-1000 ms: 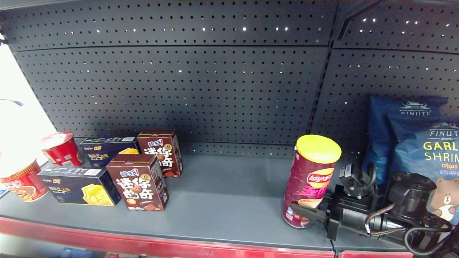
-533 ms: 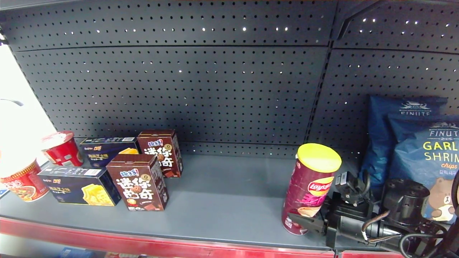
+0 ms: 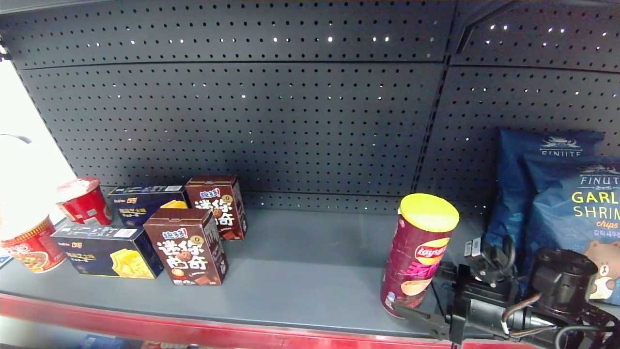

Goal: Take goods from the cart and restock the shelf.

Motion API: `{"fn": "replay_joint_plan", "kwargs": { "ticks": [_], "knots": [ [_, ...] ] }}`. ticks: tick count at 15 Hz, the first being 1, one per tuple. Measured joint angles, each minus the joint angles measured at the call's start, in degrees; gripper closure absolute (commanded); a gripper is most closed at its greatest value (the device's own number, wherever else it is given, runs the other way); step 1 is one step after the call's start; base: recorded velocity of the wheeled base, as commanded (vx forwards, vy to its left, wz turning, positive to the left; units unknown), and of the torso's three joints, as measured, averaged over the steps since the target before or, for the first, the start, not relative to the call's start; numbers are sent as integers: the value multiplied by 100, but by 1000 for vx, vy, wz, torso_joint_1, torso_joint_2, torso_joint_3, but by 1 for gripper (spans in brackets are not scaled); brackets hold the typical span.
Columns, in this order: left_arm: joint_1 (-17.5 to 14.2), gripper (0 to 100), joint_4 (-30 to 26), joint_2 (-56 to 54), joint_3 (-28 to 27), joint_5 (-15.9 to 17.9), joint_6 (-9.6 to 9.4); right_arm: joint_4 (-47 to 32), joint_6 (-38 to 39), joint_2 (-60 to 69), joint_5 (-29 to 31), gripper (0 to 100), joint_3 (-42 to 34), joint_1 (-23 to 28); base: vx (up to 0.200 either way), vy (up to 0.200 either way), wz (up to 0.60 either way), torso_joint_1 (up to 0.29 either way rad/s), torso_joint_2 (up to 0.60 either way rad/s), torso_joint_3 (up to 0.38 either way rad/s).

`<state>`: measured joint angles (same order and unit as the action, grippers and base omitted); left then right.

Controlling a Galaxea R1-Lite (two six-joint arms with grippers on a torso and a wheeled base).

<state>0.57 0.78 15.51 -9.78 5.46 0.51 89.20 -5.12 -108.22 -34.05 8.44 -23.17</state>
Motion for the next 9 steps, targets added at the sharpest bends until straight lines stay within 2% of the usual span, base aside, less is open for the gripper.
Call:
{"fn": "replay_joint_plan", "kwargs": {
  "ticks": [5, 9],
  "knots": [
    [5, 100, 6, 1, -6, 6, 0, 71, -49, 529, -9, 0, -707, 471, 0, 0, 0, 0, 0, 0],
    [0, 100, 6, -10, -6, 0, 0, 74, -46, 728, 48, 0, -825, 1041, 0, 0, 0, 0, 0, 0]
  ]
}}
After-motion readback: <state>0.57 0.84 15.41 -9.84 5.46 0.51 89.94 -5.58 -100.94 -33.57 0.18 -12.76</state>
